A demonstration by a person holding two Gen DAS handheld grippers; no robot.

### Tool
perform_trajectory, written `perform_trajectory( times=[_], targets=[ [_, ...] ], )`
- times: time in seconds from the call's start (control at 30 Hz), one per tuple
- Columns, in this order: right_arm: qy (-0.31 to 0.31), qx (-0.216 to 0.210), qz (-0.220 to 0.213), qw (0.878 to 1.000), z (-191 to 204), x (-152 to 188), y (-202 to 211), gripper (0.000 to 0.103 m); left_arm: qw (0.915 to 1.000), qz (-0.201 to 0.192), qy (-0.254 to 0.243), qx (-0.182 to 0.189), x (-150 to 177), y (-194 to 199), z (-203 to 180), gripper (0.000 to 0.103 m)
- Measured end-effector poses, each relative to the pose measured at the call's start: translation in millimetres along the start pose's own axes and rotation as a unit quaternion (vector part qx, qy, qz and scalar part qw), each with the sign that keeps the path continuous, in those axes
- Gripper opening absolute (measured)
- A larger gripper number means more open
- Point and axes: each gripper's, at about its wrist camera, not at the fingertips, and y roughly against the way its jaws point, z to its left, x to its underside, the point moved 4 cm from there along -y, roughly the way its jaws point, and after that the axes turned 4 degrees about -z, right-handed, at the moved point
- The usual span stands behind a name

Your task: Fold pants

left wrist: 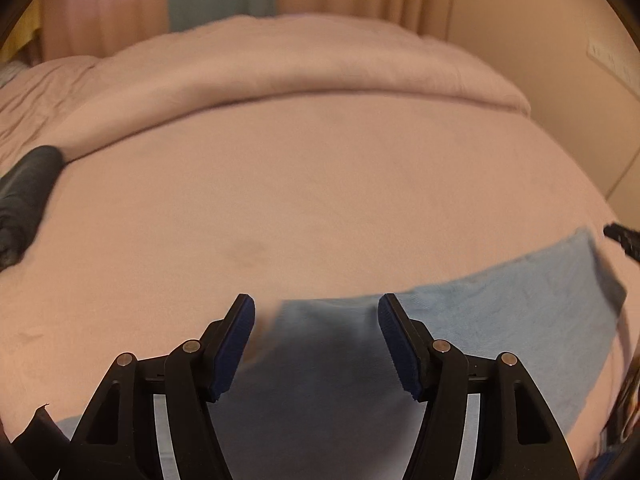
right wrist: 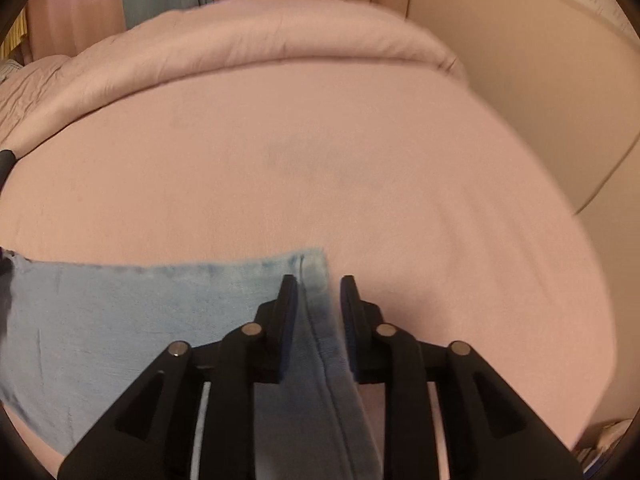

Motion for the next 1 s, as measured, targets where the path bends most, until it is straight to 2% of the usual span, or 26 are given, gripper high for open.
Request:
perform_trajectory(
  times=[0.03,0.07,0.1,0.13,0.2,0.23,0.3,0.33,0.37,0.43,0.47,0.53,0.6,0.63,0.7,0.8,0.9,0.93,1.0],
  targets=[
    [0.011,-0.006,-0.013,1.0,6.3,-3.5,9.3,0.03,1.0,-0.004,0.004,-0.004,1.6,9.8,8.5,0.064],
    [0.015,-0.035,-0.023,0.999,14.9,-3.3,19.6,0.031,0.9999,-0.007,0.007,-0.011,4.3,17.8,15.8,0.064],
    [0.015,-0.074,-0.025,0.997,25.8,-1.0,28.8,0.033,0.9997,-0.009,0.009,-0.02,9.3,25.4,23.7,0.064],
    [0.016,-0.131,-0.023,0.991,42.8,4.9,37.7,0.035,0.9992,-0.008,0.011,-0.036,17.4,32.1,32.7,0.064],
    [0.032,-0.186,-0.001,0.982,67.7,21.1,39.2,0.037,0.997,0.011,0.016,-0.075,38.9,35.5,53.0,0.064],
    [0.053,-0.189,0.019,0.98,81.9,34.3,32.9,0.038,0.9959,0.023,0.019,-0.085,49.1,32.7,60.6,0.064],
    [0.097,-0.161,0.079,0.979,101.8,64.6,7.5,0.039,0.9921,0.074,0.032,-0.096,73.9,16.7,76.7,0.064],
    [0.103,-0.149,0.059,0.982,105.0,68.9,6.9,0.04,0.9912,0.09,0.039,-0.089,84.6,9.4,83.2,0.065],
    [0.105,-0.141,0.054,0.983,106.3,67.3,11.2,0.04,0.9931,0.072,0.048,-0.079,85.4,11.1,86.3,0.065],
    [0.104,-0.122,0.089,0.983,108.5,59.8,14.8,0.04,0.9935,0.065,0.058,-0.074,81.5,18.0,88.2,0.065],
    [0.103,-0.116,0.091,0.984,110.6,54.4,19.0,0.04,0.9935,0.06,0.063,-0.074,80.2,22.1,88.3,0.065],
    [0.114,-0.135,0.067,0.982,125.7,40.4,38.2,0.043,0.9957,0.024,0.074,-0.05,75.2,43.3,87.3,0.065],
    [0.125,-0.193,0.049,0.972,153.0,28.4,58.8,0.043,0.9967,-0.014,0.076,-0.026,74.6,63.1,88.8,0.065],
    [0.127,-0.242,0.046,0.961,174.6,21.2,68.1,0.043,0.9966,-0.025,0.075,-0.026,69.9,66.2,87.4,0.065],
    [0.124,-0.305,0.057,0.943,210.3,11.1,72.7,0.043,0.9961,-0.03,0.073,-0.039,69.0,70.4,90.5,0.065],
    [0.11,-0.365,0.082,0.921,263.7,-6.5,63.7,0.043,0.9961,-0.018,0.073,-0.047,82.7,71.4,101.8,0.065],
    [0.087,-0.396,0.116,0.907,309.0,-18.7,45.7,0.043,0.9965,-0.008,0.066,-0.051,98.8,69.4,107.3,0.065],
    [0.073,-0.408,0.145,0.898,325.3,-22.6,33.1,0.045,0.9968,-0.011,0.064,-0.047,100.4,67.8,106.9,0.065],
    [0.053,-0.41,0.186,0.891,343.0,-27.0,13.4,0.045,0.9976,-0.019,0.047,-0.047,102.2,70.6,105.7,0.065]
  ],
)
